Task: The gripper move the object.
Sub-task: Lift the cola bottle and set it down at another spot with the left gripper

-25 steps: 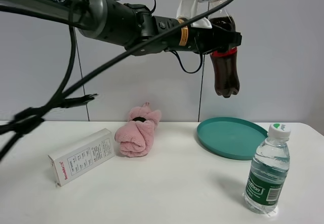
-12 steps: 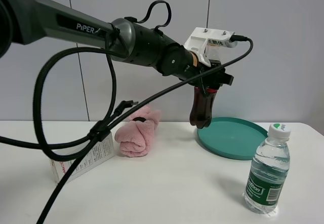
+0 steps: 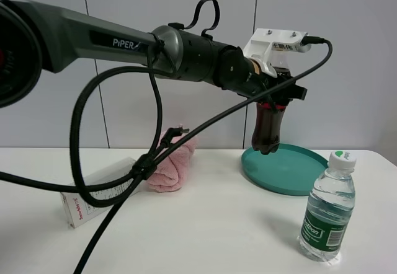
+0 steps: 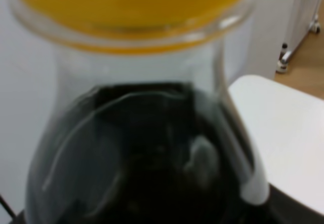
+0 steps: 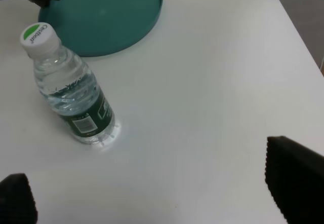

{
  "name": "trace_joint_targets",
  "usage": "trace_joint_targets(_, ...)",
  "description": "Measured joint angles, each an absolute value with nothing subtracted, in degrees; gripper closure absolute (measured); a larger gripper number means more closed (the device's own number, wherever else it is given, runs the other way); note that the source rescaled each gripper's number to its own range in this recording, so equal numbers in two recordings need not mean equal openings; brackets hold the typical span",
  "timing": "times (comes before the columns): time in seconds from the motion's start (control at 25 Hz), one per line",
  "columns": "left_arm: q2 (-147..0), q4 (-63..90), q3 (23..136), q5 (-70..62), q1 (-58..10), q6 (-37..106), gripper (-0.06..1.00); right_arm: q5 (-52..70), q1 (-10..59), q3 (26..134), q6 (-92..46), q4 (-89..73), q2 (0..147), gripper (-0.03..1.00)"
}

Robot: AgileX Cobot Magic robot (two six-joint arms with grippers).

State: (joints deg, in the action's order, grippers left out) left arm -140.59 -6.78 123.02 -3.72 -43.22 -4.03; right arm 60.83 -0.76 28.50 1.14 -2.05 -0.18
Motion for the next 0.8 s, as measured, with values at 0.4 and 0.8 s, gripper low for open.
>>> trace_joint_targets(0.4, -142.4, -1.1, 123.0, -3.1, -43.4, 1.0, 0.94, 60.8, -0.8, 28.5, 1.1, -2.1, -0.2, -0.03)
trace_joint_targets(0.8, -144.6, -1.1, 123.0, 2.5, -44.6, 1.1, 0.94, 60.8, -0.8, 28.5, 1.1, -2.1, -0.2, -0.03)
